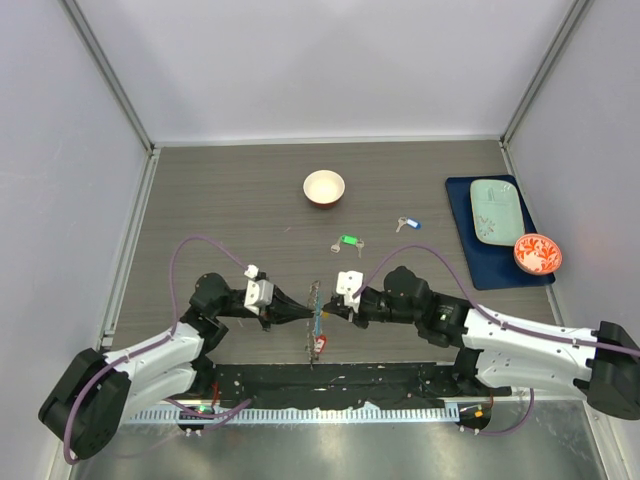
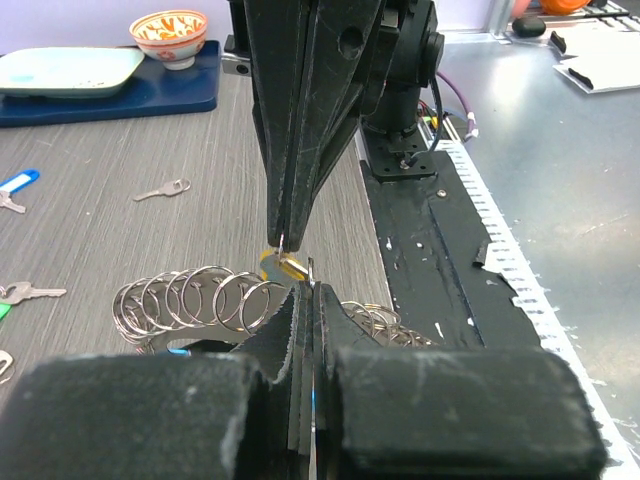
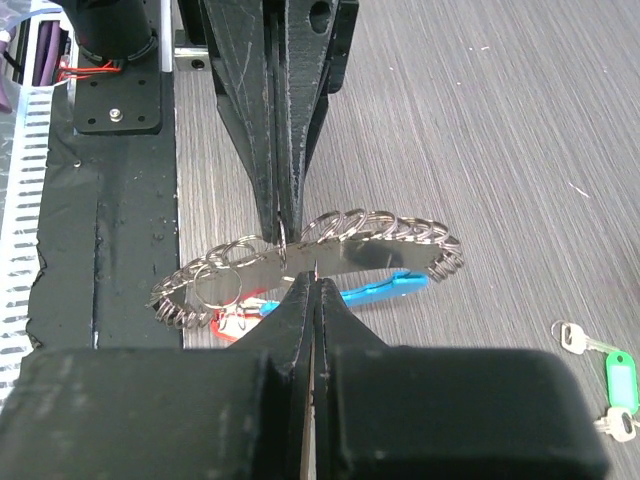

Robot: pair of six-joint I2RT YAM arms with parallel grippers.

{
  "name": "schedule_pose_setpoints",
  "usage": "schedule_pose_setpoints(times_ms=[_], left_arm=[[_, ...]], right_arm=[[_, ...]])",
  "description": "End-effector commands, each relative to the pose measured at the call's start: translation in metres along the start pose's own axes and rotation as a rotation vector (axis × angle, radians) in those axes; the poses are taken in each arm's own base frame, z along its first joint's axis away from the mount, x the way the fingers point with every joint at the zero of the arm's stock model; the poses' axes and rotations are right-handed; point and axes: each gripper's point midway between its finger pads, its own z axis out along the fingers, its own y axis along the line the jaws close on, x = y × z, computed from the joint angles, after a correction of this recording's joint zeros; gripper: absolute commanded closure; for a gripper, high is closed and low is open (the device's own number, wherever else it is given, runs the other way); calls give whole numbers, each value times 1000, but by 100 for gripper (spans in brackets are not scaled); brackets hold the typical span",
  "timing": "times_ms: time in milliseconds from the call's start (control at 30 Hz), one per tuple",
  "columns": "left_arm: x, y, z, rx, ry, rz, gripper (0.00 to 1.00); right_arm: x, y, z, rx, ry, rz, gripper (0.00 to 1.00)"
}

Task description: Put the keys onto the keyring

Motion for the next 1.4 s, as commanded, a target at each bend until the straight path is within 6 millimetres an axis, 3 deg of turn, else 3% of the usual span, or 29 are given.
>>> schedule_pose_setpoints(times_ms=[0,1167,1367], left_arm=[[-20,7,3,-6,-40,97,100],[-20,5,5,14,-38,87,100],[-21,5,5,10,-41,91,100]], right_arm=[[-3,-3,-10,43,-20,39,99],[-20,9,0,-49,-90,-1,99],[-10,2,-3,0,-49,21,99]])
